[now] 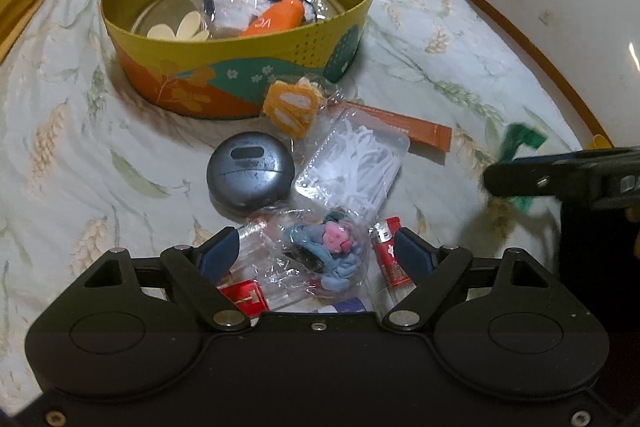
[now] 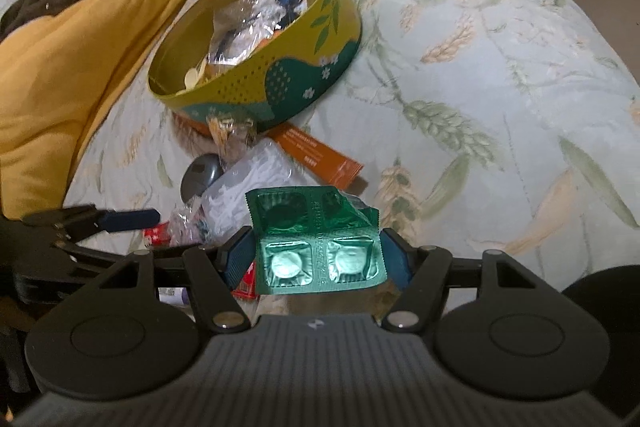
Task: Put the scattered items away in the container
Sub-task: 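Move the left tool to the bagged blue toy and close on it, then drop the blister pack into the tin with the right gripper while the left holds the bagged toy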
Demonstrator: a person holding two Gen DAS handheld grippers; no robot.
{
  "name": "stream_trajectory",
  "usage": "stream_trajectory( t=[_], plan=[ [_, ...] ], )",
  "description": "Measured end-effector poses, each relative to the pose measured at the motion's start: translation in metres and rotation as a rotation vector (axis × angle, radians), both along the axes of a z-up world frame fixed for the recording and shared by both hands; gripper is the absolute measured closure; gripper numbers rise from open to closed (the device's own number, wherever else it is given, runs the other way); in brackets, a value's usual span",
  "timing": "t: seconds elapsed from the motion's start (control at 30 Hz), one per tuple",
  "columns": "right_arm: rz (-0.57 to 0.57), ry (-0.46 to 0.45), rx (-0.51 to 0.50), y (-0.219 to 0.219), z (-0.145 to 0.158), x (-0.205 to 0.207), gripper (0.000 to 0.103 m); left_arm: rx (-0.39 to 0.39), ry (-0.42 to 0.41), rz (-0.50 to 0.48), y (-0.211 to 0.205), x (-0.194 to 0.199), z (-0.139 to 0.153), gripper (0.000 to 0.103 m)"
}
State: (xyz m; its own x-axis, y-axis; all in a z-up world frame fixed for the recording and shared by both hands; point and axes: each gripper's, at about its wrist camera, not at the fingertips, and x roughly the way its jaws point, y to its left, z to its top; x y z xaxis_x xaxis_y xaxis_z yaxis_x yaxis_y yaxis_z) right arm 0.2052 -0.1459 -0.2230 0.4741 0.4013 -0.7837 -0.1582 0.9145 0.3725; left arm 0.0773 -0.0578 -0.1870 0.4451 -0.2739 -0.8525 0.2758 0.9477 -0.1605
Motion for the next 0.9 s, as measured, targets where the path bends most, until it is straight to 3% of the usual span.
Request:
stream_trajectory(
  t=[0.13, 0.2, 0.3, 0.5, 0.9],
  plan=[
    [-0.024, -0.02, -0.002, -0.009, 0.01, -0.002, 0.034, -0.042, 0.028, 0.02, 0.002, 0.005, -0.005, 0.04],
    [-0.032, -0.023, -0.003, -0.014, 0.014, -0.003, 0.034, -0.052, 0.026, 0.024, 0.003, 0.004, -0.005, 0.057],
    [-0.041, -0.029, -0.013, -0.019, 0.02, -0.004, 0.034, -0.084, 0.026, 0.044, 0.006, 0.0, -0.001, 0.066],
    [-0.045, -0.048, -0.043, -0.025, 0.031, -0.005, 0.034, -0.141, 0.001, 0.058, 0.015, -0.015, 0.012, 0.076],
    [0.012, -0.092, -0.08, -0.009, 0.057, 0.004, 0.034, -0.221, -0.065, 0.179, 0.06, -0.03, 0.034, 0.079]
  ],
)
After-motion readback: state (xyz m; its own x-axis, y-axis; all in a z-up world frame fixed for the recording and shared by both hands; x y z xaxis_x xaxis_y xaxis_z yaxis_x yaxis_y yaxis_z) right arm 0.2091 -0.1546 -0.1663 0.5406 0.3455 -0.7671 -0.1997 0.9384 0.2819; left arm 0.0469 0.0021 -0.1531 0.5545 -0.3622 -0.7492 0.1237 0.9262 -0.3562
